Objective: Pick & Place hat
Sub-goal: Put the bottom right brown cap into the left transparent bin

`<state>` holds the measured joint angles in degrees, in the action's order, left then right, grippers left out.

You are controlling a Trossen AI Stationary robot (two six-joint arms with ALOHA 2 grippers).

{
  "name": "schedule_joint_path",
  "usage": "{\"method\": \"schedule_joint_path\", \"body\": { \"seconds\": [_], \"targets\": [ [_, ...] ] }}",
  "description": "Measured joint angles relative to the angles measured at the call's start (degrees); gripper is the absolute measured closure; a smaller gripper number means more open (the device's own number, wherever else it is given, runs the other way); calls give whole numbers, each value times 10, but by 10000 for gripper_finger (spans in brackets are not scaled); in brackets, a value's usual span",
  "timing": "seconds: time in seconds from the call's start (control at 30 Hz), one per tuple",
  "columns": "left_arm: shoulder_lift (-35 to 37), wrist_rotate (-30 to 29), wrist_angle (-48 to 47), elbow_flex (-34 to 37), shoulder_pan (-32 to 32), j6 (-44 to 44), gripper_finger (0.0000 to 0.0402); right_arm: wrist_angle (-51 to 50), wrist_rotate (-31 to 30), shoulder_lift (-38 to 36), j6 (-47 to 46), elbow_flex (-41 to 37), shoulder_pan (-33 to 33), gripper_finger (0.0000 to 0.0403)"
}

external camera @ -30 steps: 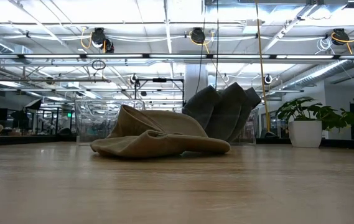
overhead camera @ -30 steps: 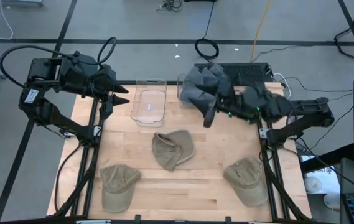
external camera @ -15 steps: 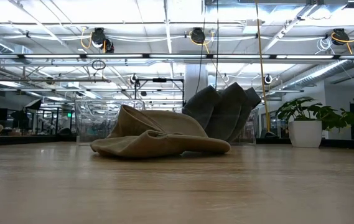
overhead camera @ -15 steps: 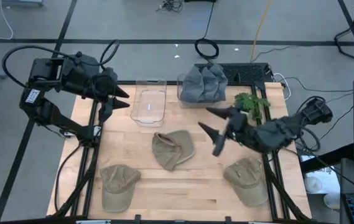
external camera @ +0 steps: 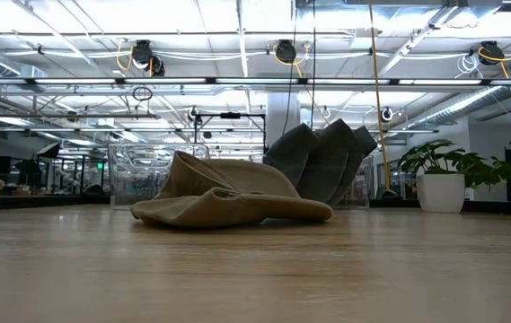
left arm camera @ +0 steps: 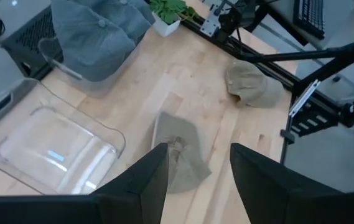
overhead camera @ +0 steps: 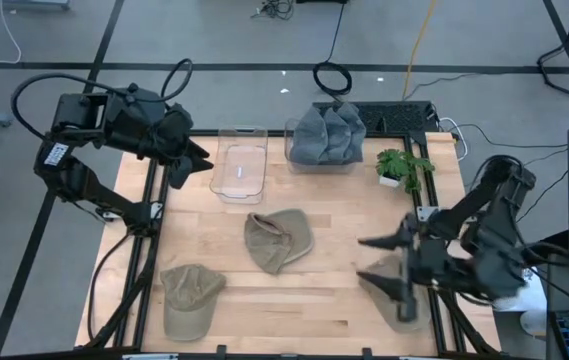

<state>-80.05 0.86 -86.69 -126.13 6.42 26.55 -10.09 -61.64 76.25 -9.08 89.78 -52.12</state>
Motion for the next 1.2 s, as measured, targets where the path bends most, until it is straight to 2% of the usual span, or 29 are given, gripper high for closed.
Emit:
{"method": "schedule_joint_path", "body": {
  "seconds": [0.27, 0.33, 0.43, 0.5, 0.6, 0.73, 0.93, 1.1, 1.2],
  "targets": [
    [-13, -1, 4, 0, 0, 32, 220, -20, -20, -1, -117, 0, -89, 156],
    [-15, -2, 4, 0, 0, 40, 220, -42, -23, -5, -167, 0, -101, 156],
    [-25, -2, 8, 0, 0, 41, 220, -95, 3, -16, -270, 1, -108, 156],
    [-29, 3, 9, 0, 0, 39, 220, -149, 48, -23, -360, 1, -106, 156],
    [-39, 6, 10, 0, 0, 33, 220, -226, 161, -29, -485, 1, -83, 156],
    [-42, 6, 8, 0, 0, 18, 220, -314, 285, -28, -580, 1, -49, 156],
    [-48, 7, -4, 0, 0, 16, 220, -422, 439, -28, -648, 1, 9, 156],
    [-47, 26, -12, 0, 0, 4, 220, -462, 523, -15, -681, -15, 36, 156],
    [-47, 34, -16, 0, 0, 3, 220, -466, 551, -2, -686, -36, 46, 156]
  ]
}}
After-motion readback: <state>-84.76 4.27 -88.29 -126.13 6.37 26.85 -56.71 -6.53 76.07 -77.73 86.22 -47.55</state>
